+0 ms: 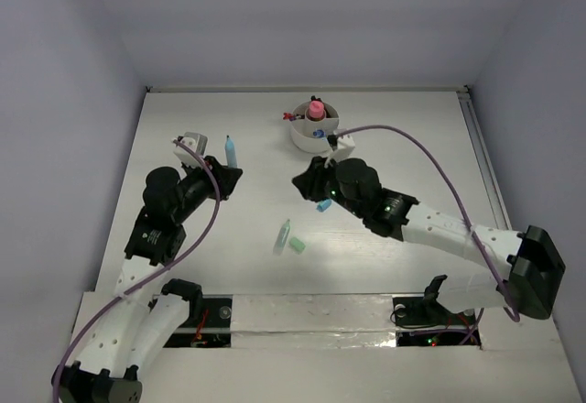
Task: Sort the stationery into containers
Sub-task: Close the pen cap on the pen.
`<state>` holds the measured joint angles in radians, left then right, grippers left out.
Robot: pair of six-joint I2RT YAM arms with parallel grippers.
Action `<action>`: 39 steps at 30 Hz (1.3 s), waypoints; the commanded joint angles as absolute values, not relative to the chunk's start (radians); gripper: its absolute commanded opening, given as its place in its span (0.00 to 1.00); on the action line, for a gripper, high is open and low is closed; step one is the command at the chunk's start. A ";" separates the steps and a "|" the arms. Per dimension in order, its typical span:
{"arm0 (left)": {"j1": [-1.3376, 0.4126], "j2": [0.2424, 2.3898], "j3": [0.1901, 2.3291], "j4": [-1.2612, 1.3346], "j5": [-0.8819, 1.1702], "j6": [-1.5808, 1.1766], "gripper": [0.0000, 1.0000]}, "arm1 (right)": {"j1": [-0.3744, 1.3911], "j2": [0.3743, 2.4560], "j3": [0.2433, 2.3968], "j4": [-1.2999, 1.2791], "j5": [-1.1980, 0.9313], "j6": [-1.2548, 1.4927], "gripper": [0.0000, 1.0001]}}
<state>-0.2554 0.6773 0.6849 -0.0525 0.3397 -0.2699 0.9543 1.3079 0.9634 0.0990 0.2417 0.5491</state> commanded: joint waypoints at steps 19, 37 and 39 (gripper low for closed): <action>-0.307 0.525 0.706 -0.057 0.316 -0.247 0.00 | 0.772 1.638 0.957 -0.135 0.207 0.735 0.74; -0.328 0.523 0.712 -0.067 0.302 -0.239 0.00 | 0.762 1.841 1.141 -0.277 0.275 0.605 0.58; -0.328 0.523 0.712 -0.067 0.301 -0.238 0.00 | 0.762 1.874 1.175 -0.322 0.272 0.569 0.62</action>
